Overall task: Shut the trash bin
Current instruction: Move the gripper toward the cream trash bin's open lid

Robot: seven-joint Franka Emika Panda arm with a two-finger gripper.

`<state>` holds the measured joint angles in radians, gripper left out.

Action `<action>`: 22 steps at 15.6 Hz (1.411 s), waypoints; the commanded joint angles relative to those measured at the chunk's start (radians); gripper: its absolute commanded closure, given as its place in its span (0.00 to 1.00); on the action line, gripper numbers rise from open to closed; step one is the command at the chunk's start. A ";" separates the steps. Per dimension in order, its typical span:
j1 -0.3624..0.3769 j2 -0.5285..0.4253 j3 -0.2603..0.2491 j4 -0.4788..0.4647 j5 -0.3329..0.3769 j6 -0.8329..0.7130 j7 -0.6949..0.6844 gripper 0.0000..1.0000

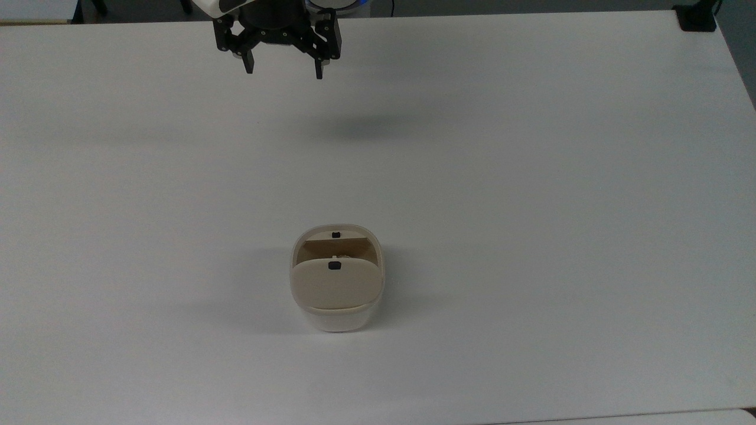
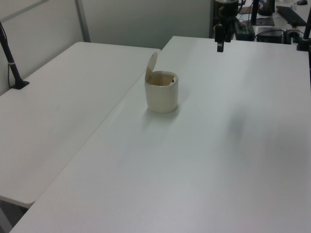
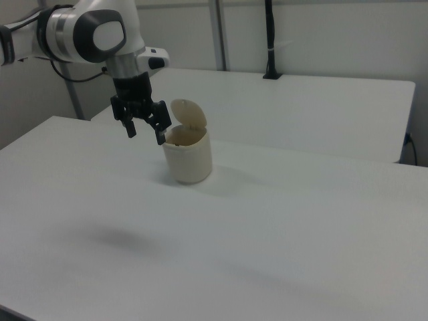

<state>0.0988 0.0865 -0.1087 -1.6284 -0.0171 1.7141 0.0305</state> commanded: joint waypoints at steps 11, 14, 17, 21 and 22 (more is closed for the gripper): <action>0.007 0.027 -0.003 -0.014 -0.008 0.018 -0.073 0.72; 0.010 0.061 -0.003 -0.014 0.023 0.131 -0.124 1.00; 0.010 0.087 -0.003 -0.013 0.089 0.333 -0.121 1.00; 0.022 0.160 0.007 0.036 0.137 0.608 -0.071 1.00; 0.024 0.185 0.009 0.056 0.129 0.686 -0.026 1.00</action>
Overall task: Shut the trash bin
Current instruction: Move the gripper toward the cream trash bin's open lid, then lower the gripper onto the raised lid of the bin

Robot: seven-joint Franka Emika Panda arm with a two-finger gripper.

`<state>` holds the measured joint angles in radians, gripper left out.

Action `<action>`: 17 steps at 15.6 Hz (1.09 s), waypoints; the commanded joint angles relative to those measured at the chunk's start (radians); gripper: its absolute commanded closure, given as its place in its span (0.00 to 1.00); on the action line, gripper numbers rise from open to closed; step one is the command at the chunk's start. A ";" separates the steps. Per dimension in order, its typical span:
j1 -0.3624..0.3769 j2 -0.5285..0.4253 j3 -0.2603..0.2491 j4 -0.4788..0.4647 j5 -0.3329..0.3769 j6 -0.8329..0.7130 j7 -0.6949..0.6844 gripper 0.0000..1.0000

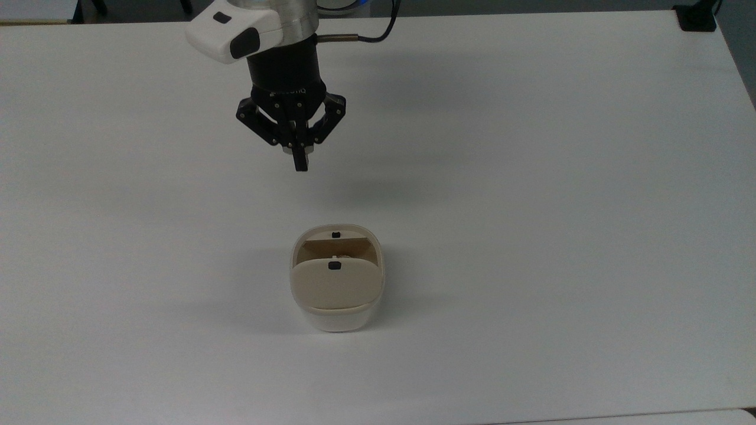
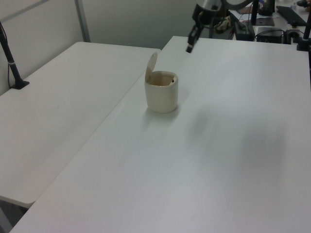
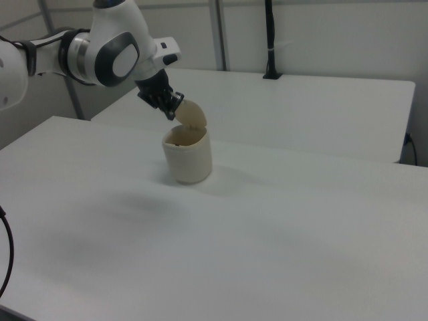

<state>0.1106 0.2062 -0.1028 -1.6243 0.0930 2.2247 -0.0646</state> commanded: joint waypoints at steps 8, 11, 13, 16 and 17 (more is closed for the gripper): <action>0.040 0.289 -0.011 0.294 0.002 0.395 0.138 1.00; 0.055 0.318 -0.011 0.304 -0.009 0.411 0.138 1.00; 0.058 0.320 -0.009 0.293 -0.033 0.397 0.137 1.00; 0.060 0.309 -0.008 0.274 -0.036 0.316 0.131 1.00; 0.060 0.309 -0.008 0.273 -0.038 0.279 0.131 1.00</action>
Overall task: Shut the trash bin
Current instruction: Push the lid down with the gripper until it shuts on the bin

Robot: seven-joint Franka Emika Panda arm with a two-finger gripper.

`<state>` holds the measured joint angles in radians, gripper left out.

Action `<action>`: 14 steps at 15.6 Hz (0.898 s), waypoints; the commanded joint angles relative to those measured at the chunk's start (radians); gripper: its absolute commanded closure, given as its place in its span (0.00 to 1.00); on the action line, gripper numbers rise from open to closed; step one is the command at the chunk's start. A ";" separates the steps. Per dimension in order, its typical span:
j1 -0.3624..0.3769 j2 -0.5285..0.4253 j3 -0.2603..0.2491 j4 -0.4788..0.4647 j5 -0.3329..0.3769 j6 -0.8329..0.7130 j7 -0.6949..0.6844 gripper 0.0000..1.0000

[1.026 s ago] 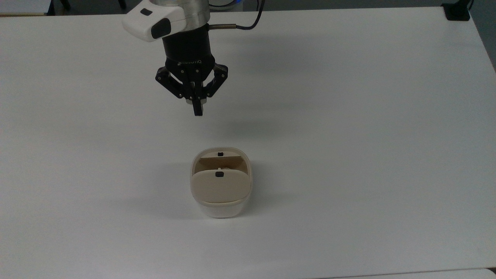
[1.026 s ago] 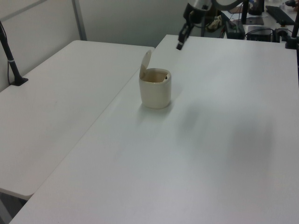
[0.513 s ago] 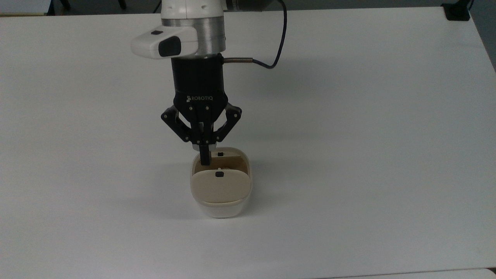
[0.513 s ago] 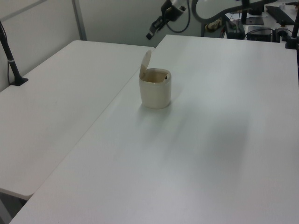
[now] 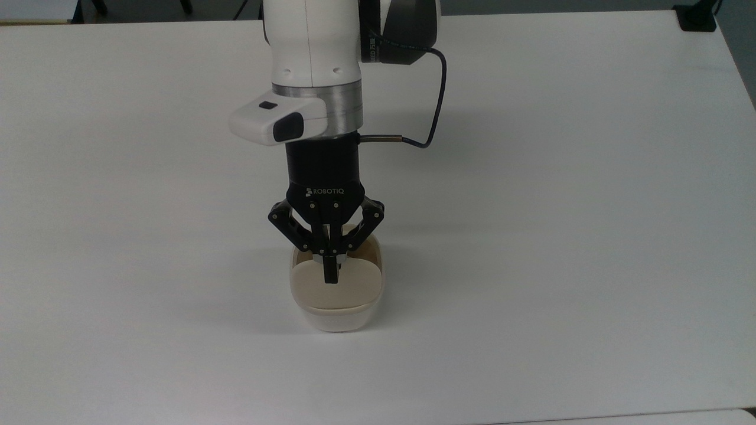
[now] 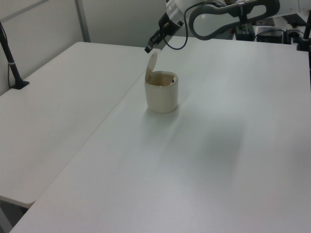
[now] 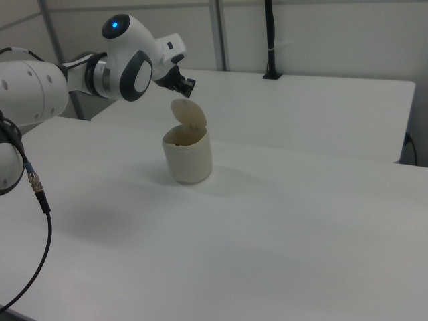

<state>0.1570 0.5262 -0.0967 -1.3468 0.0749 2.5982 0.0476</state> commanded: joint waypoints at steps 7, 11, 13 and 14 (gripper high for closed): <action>0.015 -0.029 -0.012 -0.084 -0.018 -0.282 -0.028 1.00; 0.016 -0.025 -0.009 -0.132 -0.018 -0.282 -0.049 1.00; 0.016 -0.021 -0.009 -0.135 -0.018 -0.282 -0.049 1.00; 0.016 -0.020 -0.009 -0.135 -0.018 -0.280 -0.049 1.00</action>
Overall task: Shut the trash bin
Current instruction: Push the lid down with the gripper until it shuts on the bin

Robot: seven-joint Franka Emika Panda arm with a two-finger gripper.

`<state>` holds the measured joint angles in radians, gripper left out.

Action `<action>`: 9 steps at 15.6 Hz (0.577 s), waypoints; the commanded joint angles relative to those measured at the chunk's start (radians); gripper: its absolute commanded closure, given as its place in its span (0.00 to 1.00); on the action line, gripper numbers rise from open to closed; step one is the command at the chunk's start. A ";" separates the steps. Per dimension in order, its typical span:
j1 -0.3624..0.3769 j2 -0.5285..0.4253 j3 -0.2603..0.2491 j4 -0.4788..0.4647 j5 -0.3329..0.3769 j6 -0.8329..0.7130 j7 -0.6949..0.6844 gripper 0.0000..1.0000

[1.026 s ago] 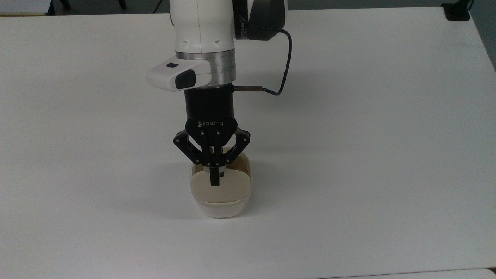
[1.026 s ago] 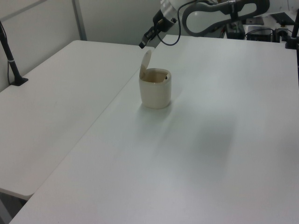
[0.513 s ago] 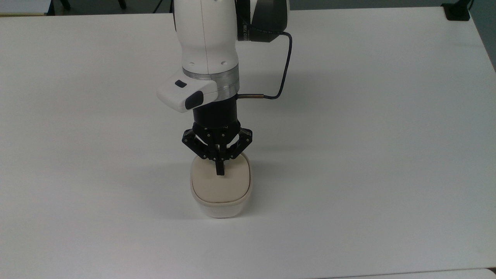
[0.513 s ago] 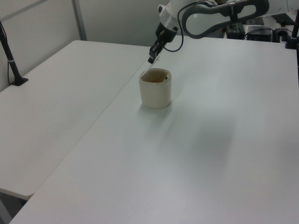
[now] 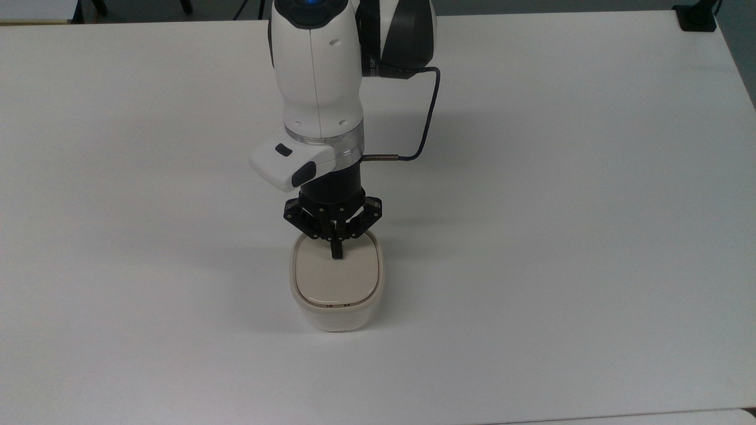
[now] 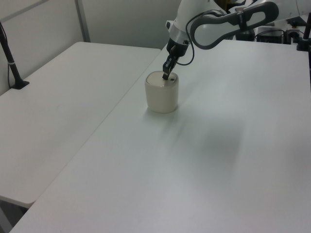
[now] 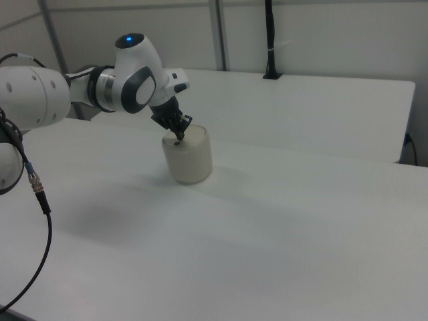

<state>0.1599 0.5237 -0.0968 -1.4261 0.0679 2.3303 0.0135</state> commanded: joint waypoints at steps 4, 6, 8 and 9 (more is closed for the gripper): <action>0.013 -0.031 -0.009 -0.056 -0.008 -0.017 -0.014 1.00; 0.010 -0.066 -0.011 -0.074 -0.008 -0.047 -0.010 0.84; 0.009 -0.138 -0.011 -0.128 -0.008 -0.103 -0.010 0.43; 0.004 -0.177 -0.011 -0.157 -0.008 -0.130 -0.012 0.10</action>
<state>0.1599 0.4944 -0.0977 -1.4450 0.0679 2.2788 0.0099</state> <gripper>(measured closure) 0.815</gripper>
